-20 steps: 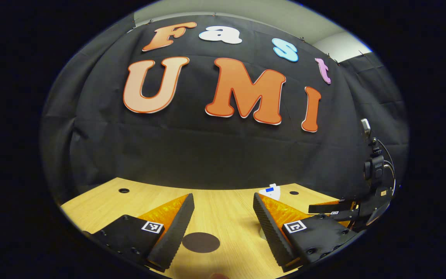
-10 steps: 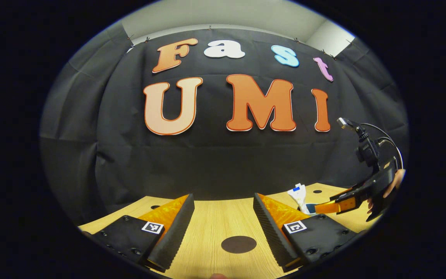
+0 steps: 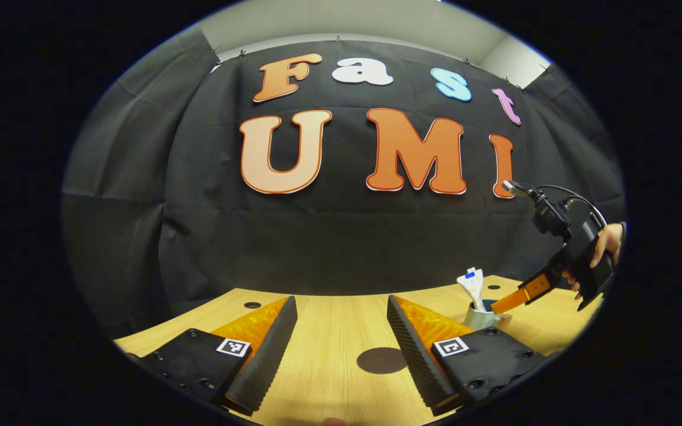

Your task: Put the toothbrush and toothpaste on the desktop into the cup, then pick up the cup and place it on the coaster on the desktop.

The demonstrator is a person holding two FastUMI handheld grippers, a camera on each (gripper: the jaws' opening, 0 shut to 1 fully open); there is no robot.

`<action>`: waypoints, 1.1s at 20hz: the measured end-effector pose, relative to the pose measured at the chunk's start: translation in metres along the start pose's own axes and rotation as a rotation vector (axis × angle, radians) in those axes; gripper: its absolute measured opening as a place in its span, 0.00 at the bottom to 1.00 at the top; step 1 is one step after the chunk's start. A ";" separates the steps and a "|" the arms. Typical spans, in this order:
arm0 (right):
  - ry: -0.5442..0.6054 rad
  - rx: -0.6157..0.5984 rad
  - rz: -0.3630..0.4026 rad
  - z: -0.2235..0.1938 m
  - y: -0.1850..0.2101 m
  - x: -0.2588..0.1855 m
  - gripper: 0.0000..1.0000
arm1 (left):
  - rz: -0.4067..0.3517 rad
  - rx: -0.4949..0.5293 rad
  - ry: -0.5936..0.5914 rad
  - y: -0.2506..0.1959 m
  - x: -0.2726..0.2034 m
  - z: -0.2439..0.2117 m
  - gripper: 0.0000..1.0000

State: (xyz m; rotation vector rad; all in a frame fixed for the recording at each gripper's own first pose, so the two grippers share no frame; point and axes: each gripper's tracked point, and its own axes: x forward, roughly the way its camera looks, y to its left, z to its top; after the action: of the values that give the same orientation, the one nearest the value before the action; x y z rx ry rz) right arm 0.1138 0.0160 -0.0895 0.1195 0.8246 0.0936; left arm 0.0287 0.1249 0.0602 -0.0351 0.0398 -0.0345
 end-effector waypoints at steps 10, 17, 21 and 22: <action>0.248 0.055 -0.014 -0.029 0.004 0.019 0.81 | 0.052 -0.006 0.031 0.026 -0.015 -0.010 0.97; 0.323 0.061 -0.093 -0.048 0.000 0.044 0.64 | 0.056 -0.019 0.056 0.026 -0.025 -0.018 0.98; 0.323 0.070 -0.122 -0.048 0.003 0.050 0.51 | 0.039 -0.012 0.065 0.018 -0.031 -0.024 0.97; 0.329 0.073 -0.122 -0.049 0.006 0.050 0.47 | 0.037 -0.010 0.066 0.017 -0.031 -0.025 0.96</action>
State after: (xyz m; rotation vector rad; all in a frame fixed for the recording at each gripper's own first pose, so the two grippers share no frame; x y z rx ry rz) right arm 0.1111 0.0319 -0.1585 0.1246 1.1620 -0.0331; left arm -0.0032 0.1418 0.0360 -0.0431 0.1069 0.0013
